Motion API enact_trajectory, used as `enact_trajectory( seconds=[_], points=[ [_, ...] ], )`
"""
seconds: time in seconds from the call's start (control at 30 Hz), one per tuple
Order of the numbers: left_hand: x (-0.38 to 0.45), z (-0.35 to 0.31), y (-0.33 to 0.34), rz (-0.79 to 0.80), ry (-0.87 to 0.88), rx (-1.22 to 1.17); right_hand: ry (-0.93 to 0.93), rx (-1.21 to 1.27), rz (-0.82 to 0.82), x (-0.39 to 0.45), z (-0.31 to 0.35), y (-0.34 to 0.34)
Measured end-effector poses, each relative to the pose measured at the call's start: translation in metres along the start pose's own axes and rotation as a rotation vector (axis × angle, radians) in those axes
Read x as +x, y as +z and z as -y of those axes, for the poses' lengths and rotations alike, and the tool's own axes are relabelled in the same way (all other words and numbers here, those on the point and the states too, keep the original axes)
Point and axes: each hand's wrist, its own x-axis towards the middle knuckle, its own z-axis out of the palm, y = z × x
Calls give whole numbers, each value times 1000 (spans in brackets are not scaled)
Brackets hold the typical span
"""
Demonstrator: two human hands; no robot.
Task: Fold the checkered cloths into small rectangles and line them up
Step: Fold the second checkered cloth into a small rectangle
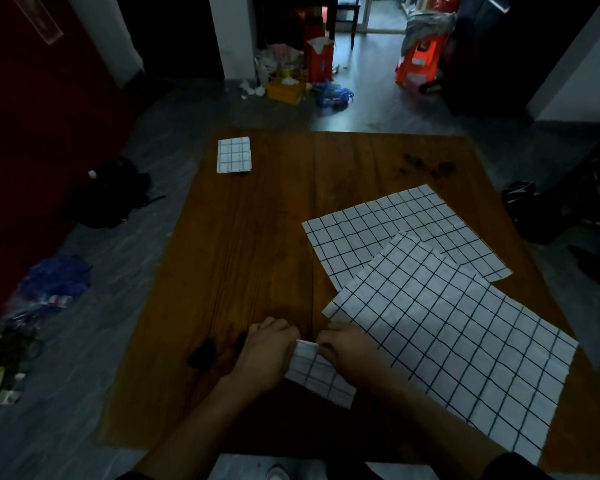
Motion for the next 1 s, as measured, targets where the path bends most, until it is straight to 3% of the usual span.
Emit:
enact_trajectory(
  seconds=[0.4,0.6,1.0],
  points=[
    [-31,23,-68,-273,38,-154,-43,190,-263,-11,7,-62],
    [-44,31,-85,-396,166,-198,-11,193,-365,-35,32,-81],
    [-89,8,-88,-434,134,-164,-49,152,-361,-76,51,-101]
  ],
)
